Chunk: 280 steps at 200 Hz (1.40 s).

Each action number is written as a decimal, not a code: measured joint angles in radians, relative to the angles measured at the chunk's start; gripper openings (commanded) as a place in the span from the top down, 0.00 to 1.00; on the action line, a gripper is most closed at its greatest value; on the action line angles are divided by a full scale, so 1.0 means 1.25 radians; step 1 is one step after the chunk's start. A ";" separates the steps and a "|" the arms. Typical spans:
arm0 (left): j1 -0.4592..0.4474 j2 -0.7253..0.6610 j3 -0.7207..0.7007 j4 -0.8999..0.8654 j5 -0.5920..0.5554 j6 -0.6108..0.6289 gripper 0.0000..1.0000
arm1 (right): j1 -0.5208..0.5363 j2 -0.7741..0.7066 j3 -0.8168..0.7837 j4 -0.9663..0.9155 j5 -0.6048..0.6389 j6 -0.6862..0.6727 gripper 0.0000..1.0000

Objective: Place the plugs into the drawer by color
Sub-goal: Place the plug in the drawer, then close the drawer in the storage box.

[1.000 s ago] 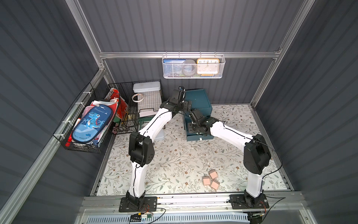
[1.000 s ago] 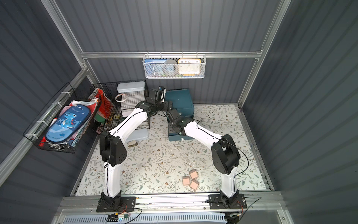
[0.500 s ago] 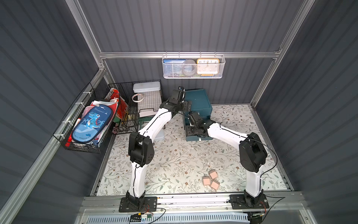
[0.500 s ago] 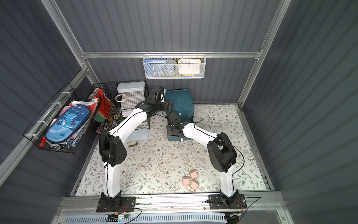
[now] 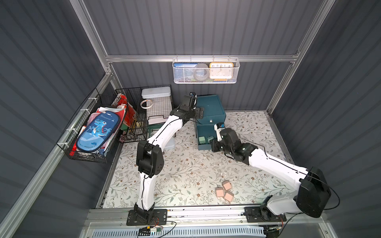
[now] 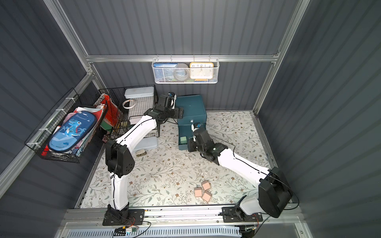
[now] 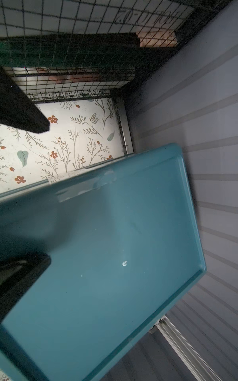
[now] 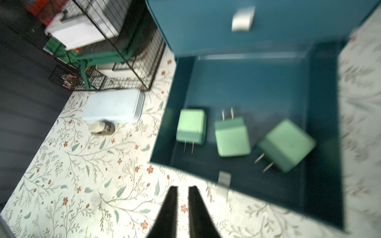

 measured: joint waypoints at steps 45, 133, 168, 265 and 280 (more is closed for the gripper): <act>0.000 0.000 0.001 -0.001 0.000 0.000 0.04 | -0.007 0.069 -0.219 0.218 0.023 0.103 1.00; 0.000 0.000 -0.003 0.002 0.002 0.000 0.04 | -0.036 0.184 -0.138 0.402 0.026 0.111 1.00; 0.000 0.000 -0.005 0.008 0.004 0.000 0.04 | -0.057 0.229 -0.101 0.447 0.012 0.117 1.00; 0.000 -0.018 -0.010 -0.012 0.005 0.005 0.04 | -0.091 0.276 -0.080 0.597 0.031 0.174 1.00; 0.000 -0.017 -0.008 -0.016 0.005 0.004 0.04 | -0.099 0.298 -0.059 0.616 0.028 0.189 1.00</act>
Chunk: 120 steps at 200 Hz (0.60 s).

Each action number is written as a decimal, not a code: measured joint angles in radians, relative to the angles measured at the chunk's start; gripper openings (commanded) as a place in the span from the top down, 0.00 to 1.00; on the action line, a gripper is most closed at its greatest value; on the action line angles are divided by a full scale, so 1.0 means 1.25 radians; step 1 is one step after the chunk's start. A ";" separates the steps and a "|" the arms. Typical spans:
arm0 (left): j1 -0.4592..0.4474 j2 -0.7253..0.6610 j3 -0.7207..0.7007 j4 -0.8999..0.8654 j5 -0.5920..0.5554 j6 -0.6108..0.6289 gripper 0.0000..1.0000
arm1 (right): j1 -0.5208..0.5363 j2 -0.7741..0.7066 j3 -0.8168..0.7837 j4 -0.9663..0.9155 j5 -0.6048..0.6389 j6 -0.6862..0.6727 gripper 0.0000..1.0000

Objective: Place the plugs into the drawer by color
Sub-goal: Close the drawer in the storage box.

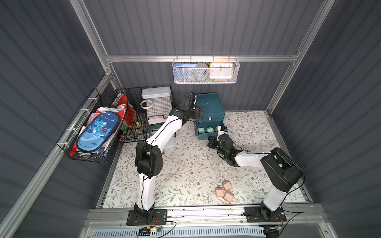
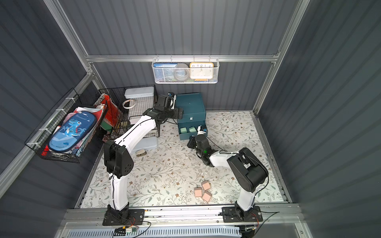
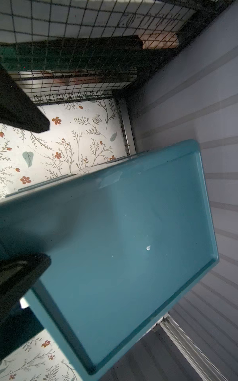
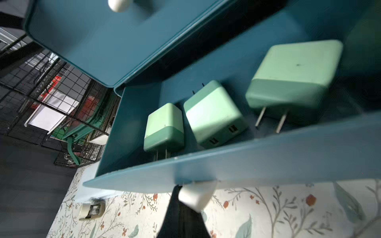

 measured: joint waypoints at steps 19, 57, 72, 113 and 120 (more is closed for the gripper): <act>0.000 0.000 -0.001 0.001 0.000 0.000 0.04 | -0.014 0.029 0.034 0.021 -0.006 0.022 1.00; 0.000 0.000 -0.005 0.006 0.003 0.000 0.04 | -0.038 0.100 0.102 0.073 -0.026 0.093 0.98; 0.000 0.000 -0.006 0.008 0.006 0.000 0.04 | -0.049 0.142 0.131 0.105 -0.035 0.131 0.98; 0.000 0.000 -0.011 0.010 0.016 0.000 0.04 | -0.064 0.221 0.177 0.175 -0.054 0.216 0.91; 0.000 -0.001 -0.013 0.013 0.017 0.000 0.04 | -0.065 0.228 0.181 0.187 -0.054 0.227 0.90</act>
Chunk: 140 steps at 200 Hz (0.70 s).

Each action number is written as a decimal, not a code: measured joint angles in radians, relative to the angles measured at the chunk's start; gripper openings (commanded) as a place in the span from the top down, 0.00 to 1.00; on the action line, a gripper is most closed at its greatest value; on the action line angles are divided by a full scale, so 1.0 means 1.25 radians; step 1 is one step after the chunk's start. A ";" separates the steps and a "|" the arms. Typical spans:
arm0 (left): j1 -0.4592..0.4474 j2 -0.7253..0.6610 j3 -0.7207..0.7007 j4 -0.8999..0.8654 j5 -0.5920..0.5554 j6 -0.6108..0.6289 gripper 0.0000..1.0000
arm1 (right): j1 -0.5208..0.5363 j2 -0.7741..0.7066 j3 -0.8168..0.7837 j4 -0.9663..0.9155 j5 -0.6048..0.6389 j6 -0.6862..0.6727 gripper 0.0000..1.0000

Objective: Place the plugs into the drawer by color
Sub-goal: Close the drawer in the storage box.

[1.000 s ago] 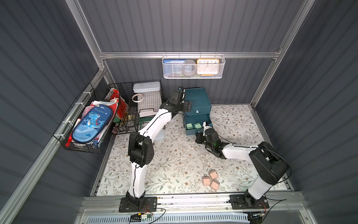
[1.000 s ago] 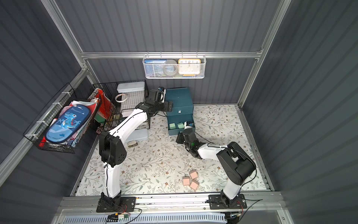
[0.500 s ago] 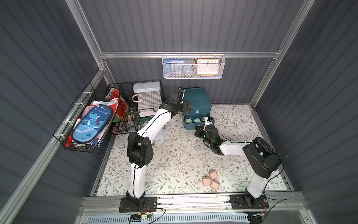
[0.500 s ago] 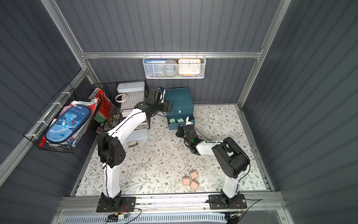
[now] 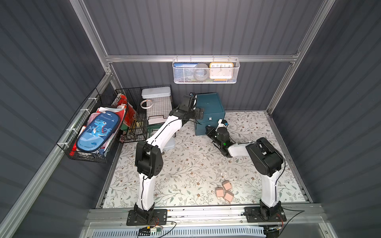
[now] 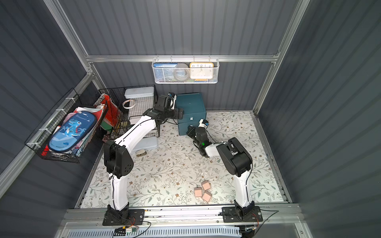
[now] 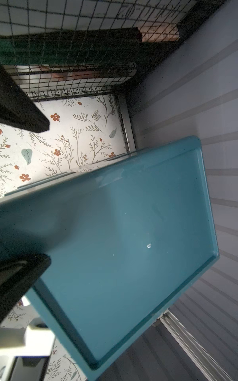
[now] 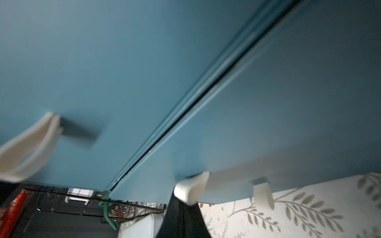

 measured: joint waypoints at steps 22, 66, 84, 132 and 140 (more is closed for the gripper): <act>0.000 0.000 -0.002 0.007 0.001 0.000 0.04 | -0.003 0.022 0.011 0.031 -0.005 0.035 0.88; 0.001 0.000 -0.008 0.018 0.003 0.000 0.04 | -0.009 0.052 0.000 0.093 -0.034 0.098 0.85; 0.001 0.000 -0.008 0.019 0.004 -0.001 0.04 | -0.023 0.024 -0.071 0.136 -0.048 0.123 0.80; 0.001 0.000 -0.008 0.018 0.011 -0.001 0.04 | -0.082 0.034 -0.201 0.244 -0.100 0.215 0.71; 0.001 0.000 -0.008 0.019 0.010 -0.001 0.04 | -0.092 0.061 -0.196 0.259 -0.112 0.232 0.70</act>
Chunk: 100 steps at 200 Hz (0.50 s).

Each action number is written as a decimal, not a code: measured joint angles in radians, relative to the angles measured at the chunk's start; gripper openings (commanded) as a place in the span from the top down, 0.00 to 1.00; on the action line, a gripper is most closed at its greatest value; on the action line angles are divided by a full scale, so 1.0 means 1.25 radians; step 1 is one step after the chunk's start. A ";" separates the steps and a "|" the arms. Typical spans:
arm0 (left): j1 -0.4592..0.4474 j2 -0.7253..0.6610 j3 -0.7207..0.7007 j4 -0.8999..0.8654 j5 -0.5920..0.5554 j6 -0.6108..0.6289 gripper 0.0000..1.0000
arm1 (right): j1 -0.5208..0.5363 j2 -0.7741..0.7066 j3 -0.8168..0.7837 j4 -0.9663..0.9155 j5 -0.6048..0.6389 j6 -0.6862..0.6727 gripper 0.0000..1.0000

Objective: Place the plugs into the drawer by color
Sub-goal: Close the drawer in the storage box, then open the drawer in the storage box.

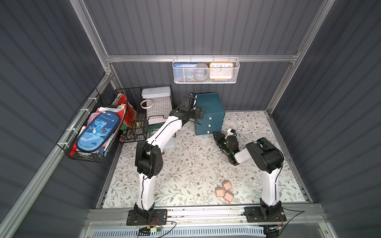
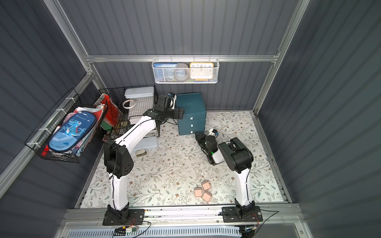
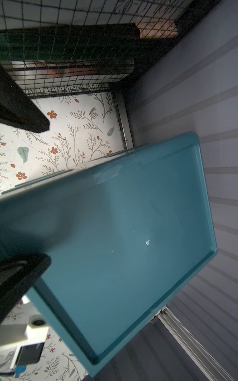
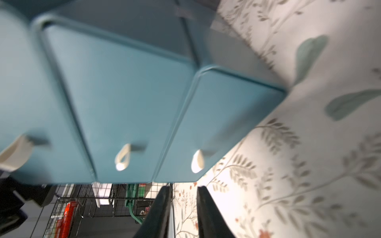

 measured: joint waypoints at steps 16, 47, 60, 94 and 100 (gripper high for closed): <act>0.000 0.000 0.001 -0.001 0.000 0.000 0.03 | -0.014 0.044 0.021 0.007 -0.017 0.030 0.67; 0.000 0.002 0.005 -0.007 0.000 0.000 0.03 | -0.017 0.071 0.070 -0.007 -0.044 0.049 0.62; 0.000 0.003 0.009 -0.011 0.000 0.000 0.04 | -0.016 0.071 0.088 -0.008 -0.052 0.056 0.61; 0.000 0.004 0.012 -0.014 0.000 0.000 0.03 | -0.015 0.084 0.118 -0.006 -0.061 0.069 0.60; 0.000 0.004 0.012 -0.014 0.000 0.000 0.03 | -0.015 0.089 0.121 -0.009 -0.063 0.072 0.60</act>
